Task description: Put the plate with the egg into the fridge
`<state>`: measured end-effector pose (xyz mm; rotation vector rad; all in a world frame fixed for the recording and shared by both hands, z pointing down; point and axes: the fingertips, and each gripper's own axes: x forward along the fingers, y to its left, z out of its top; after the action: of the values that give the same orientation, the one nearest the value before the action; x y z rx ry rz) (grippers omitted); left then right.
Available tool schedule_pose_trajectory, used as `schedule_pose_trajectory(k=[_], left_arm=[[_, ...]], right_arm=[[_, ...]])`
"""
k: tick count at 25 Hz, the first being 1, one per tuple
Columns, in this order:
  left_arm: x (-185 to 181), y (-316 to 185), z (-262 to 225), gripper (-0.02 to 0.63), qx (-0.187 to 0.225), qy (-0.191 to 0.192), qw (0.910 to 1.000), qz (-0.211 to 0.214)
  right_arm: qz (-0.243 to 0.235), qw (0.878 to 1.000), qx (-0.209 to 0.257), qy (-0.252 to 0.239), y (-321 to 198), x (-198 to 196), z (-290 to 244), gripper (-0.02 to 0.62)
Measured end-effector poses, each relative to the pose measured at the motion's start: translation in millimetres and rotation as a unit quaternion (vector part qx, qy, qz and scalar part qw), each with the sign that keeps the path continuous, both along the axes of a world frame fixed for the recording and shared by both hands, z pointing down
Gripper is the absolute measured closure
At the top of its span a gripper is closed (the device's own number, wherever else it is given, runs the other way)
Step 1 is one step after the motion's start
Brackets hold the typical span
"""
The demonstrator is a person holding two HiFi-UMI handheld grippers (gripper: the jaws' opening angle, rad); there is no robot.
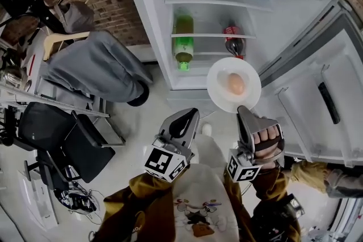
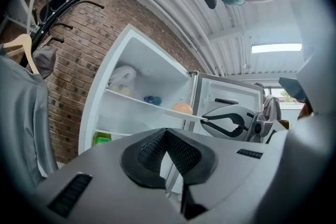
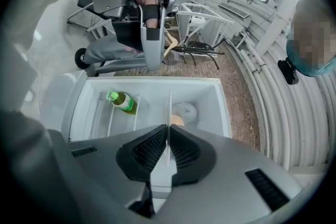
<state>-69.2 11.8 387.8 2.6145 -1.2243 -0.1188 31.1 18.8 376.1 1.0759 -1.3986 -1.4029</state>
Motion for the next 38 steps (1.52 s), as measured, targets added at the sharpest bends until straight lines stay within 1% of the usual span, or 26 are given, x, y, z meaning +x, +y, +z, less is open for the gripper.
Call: schedule_pose_trajectory(k=[5, 9, 15, 19, 21, 23, 26, 33, 38], left_arm=[[15, -34, -1, 0.600, 0.005, -0.005, 0.9999, -0.008], [19, -65, -2, 0.600, 0.002, -0.007, 0.9999, -0.014], [33, -101, -1, 0.600, -0.004, -0.015, 0.9998, -0.016], [44, -123, -2, 0.600, -0.007, -0.019, 0.9996, -0.020], [47, -131, -1, 0.600, -0.005, -0.025, 0.9993, -0.027], [45, -138, 3, 0.600, -0.003, -0.033, 0.9985, -0.043], [41, -145, 5, 0.600, -0.010, -0.033, 0.9980, -0.053], [34, -154, 5, 0.600, -0.026, -0.026, 0.9987, -0.035], [30, -159, 3, 0.600, -0.024, -0.015, 0.9993, -0.025]], right_arm=[[-0.014, 1.000, 0.003, -0.002, -35, 12, 4, 0.574], [-0.021, 1.000, 0.002, -0.002, -65, 15, 1, 0.574], [-0.033, 0.999, -0.012, 0.006, -100, 27, 8, 0.574], [-0.037, 0.999, -0.008, 0.005, -121, 30, 8, 0.574], [-0.043, 0.999, -0.002, 0.011, -129, 27, 7, 0.574], [-0.049, 0.999, 0.001, 0.012, -134, 23, 9, 0.574], [-0.058, 0.998, 0.003, 0.006, -141, 15, 6, 0.574], [-0.047, 0.999, 0.000, -0.005, -154, 12, -1, 0.574], [-0.033, 0.999, 0.004, -0.006, -155, 12, -5, 0.574]])
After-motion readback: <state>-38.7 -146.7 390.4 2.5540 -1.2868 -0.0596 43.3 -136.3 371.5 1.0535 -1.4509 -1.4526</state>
